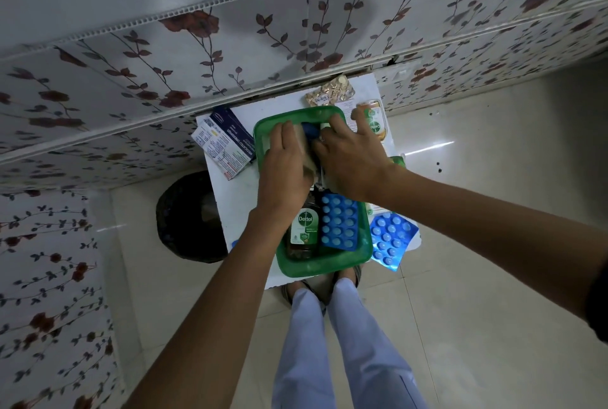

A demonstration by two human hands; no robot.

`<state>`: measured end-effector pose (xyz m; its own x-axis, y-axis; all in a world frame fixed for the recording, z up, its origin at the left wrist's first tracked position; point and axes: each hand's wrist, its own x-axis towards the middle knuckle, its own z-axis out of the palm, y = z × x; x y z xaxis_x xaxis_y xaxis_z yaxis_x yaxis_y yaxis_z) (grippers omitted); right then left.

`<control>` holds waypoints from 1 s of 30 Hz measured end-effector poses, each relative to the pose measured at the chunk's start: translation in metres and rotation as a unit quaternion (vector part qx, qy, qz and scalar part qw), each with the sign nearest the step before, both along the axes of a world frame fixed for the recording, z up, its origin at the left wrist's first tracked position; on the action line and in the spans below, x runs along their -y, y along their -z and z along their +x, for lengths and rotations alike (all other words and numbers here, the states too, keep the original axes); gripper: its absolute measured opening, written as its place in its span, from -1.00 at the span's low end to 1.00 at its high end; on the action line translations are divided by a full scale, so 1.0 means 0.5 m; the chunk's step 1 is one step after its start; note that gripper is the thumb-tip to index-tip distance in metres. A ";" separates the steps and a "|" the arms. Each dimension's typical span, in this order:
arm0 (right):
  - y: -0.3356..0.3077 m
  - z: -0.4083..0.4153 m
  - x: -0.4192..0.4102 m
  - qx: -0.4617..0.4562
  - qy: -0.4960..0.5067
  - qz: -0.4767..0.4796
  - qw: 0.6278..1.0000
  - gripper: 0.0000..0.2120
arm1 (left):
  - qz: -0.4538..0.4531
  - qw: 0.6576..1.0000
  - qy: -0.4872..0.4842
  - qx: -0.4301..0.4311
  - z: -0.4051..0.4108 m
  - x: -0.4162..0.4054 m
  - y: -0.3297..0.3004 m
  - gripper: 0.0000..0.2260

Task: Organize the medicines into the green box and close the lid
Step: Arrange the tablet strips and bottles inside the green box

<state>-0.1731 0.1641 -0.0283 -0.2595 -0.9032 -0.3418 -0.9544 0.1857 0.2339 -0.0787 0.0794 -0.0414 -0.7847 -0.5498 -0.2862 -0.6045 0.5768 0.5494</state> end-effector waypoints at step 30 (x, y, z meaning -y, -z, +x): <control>0.060 0.128 -0.308 0.244 0.593 -0.139 0.754 -0.73 | -0.009 0.962 -0.154 -0.225 0.090 -0.033 -0.042 -0.73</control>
<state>-0.1091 0.3181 -0.0582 -0.8461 -0.1891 -0.4984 -0.0377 0.9539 -0.2979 -0.0337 0.0960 -0.0204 -0.6257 -0.7780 0.0563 -0.4521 0.4205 0.7866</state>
